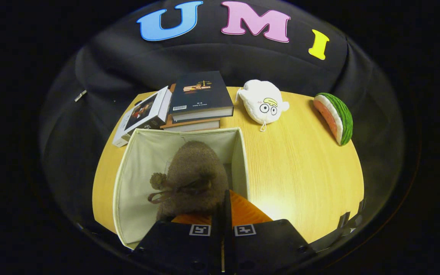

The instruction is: Open the storage box then place both shoes into the box .Put the left shoe in first, then the right shoe, with the right side of both shoes facing outward in a uniform manner.

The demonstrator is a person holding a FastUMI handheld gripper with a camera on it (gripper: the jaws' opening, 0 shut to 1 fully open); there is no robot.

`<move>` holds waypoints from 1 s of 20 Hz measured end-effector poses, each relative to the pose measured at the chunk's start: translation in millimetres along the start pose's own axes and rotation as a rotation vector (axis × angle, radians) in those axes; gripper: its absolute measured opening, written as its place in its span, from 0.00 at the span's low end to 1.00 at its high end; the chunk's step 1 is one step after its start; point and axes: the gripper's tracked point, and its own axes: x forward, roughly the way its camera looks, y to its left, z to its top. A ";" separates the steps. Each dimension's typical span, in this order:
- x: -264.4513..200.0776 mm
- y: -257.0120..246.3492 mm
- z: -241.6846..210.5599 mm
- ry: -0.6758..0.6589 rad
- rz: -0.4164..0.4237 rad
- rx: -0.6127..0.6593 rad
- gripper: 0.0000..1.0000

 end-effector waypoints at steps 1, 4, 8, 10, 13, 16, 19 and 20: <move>1.3 -1.6 -1.0 -0.007 -0.014 -0.014 0.08; 2.7 -1.2 -4.8 -0.017 -0.037 -0.040 0.09; -0.8 5.5 -15.1 0.004 -0.025 -0.026 0.14; -4.8 15.3 -14.2 -0.006 0.017 -0.016 0.35; -20.2 23.2 -8.2 -0.046 0.032 -0.043 0.76; -34.2 26.1 3.9 -0.121 0.039 -0.097 0.98; -42.6 26.8 13.7 -0.180 0.065 -0.132 0.99; -45.5 26.2 18.2 -0.203 0.079 -0.138 0.99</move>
